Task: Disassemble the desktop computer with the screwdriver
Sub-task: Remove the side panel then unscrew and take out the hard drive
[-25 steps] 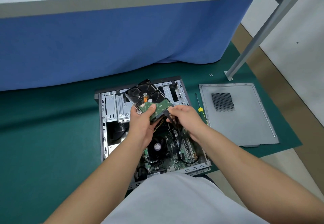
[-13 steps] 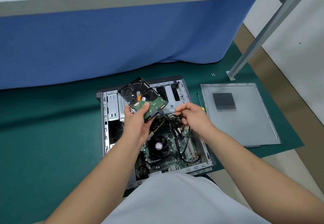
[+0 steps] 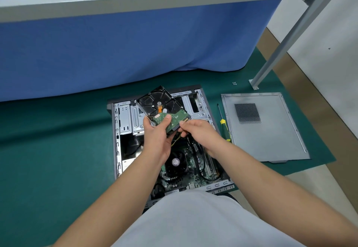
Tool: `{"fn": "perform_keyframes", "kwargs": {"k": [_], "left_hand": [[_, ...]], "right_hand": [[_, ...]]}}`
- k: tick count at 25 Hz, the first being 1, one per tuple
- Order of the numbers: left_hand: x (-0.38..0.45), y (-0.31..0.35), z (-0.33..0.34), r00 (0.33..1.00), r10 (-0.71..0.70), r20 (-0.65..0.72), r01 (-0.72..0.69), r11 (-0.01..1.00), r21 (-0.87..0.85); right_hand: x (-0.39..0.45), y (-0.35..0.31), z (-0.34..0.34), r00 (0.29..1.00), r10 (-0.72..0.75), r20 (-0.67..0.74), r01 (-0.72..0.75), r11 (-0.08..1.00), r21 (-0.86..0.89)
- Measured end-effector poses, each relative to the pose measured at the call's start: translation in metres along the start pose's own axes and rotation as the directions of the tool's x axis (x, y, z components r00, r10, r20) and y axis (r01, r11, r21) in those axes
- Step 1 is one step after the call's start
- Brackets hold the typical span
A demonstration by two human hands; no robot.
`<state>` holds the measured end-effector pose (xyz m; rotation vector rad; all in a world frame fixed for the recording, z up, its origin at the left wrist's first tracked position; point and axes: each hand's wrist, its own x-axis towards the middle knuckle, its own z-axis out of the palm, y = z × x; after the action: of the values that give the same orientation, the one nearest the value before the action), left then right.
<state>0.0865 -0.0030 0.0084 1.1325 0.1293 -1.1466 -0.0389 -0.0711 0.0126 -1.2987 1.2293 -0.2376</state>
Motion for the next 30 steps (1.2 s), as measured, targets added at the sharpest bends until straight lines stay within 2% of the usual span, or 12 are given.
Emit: {"fn": "perform_keyframes", "kwargs": {"k": [4,9,13,18,22,26,30], "left_hand": [[-0.003,-0.002,0.007,1.000,0.005,-0.008,-0.004,0.999,0.044],[-0.003,-0.006,0.005,0.997,-0.028,0.066,0.021,0.995,0.095],[-0.006,-0.016,0.011,0.999,0.027,0.020,-0.029,0.995,0.096],[-0.005,-0.014,0.006,0.999,-0.037,0.022,0.036,0.998,0.046],[-0.005,-0.018,0.009,1.000,-0.002,-0.012,0.002,1.000,0.028],[-0.004,-0.008,0.005,0.999,-0.035,0.032,0.033,0.998,0.051],[-0.004,-0.014,0.012,1.000,0.008,0.000,-0.008,0.999,0.046]], "right_hand": [[0.003,0.008,0.008,0.998,0.006,-0.064,0.000,0.997,0.081],[0.004,0.006,-0.010,0.997,0.067,0.031,-0.069,0.994,0.084],[0.000,0.016,0.005,0.997,0.050,-0.060,-0.038,0.982,0.186],[-0.001,0.003,-0.011,0.997,0.067,0.047,-0.073,0.984,0.161],[0.000,0.004,0.005,0.996,0.067,-0.065,-0.052,0.977,0.205],[-0.002,-0.004,-0.008,0.998,0.059,0.038,-0.065,0.985,0.159],[-0.001,-0.003,0.005,0.995,0.073,-0.073,-0.056,0.975,0.213]]}}
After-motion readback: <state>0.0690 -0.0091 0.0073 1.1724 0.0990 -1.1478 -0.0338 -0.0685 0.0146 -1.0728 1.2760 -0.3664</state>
